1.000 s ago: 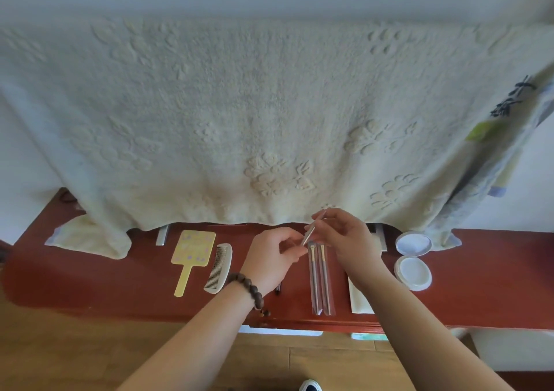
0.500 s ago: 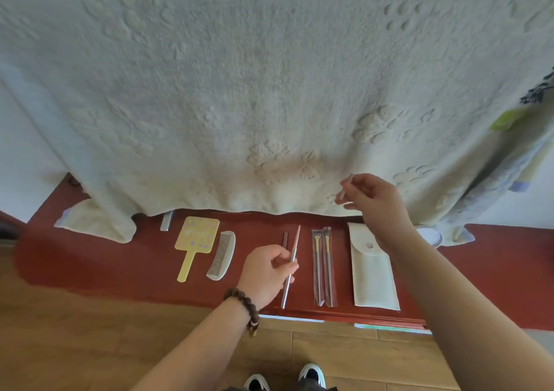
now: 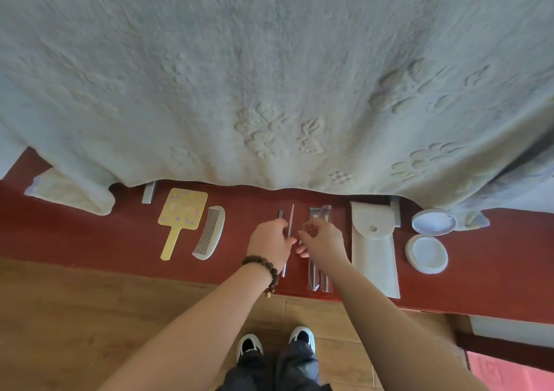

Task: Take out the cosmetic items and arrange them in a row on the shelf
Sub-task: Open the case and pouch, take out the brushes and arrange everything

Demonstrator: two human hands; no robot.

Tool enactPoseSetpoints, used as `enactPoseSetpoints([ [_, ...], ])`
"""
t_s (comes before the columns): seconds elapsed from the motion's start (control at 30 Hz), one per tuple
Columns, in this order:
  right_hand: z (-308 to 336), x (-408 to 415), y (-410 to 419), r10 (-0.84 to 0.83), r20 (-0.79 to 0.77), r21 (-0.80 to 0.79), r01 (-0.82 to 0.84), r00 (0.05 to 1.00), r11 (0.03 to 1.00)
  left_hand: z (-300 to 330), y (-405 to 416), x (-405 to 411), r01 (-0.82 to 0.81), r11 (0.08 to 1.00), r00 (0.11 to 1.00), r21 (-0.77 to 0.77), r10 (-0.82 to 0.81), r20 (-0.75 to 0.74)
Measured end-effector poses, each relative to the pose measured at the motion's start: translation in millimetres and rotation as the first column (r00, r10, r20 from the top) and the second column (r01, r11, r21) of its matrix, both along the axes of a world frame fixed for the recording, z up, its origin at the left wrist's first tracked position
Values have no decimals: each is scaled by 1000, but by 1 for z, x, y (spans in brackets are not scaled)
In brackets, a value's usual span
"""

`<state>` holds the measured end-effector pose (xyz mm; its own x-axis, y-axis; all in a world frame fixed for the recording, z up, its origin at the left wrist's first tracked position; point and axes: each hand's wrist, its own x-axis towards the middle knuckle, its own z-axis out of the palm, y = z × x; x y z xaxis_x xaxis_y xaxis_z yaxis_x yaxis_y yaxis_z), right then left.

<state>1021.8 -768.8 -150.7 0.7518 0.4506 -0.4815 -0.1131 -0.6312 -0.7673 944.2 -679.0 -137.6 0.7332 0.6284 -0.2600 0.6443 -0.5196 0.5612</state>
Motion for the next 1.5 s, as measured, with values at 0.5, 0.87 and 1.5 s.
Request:
enactPoseSetpoints([
  [0.5, -20, 7, -9, 159, 210, -274, -98, 965, 957, -15, -10, 10, 185, 977, 974, 106, -169, -149],
  [0.87, -12, 3, -7, 99, 141, -247, -62, 985, 967, -5, -5, -3, 78, 986, 993, 150, -65, -94],
  [1.5, 56, -8, -17, 99, 189, 88, -118, 977, 989, 16, 32, -39, -116, 944, 986, -310, 147, 78],
])
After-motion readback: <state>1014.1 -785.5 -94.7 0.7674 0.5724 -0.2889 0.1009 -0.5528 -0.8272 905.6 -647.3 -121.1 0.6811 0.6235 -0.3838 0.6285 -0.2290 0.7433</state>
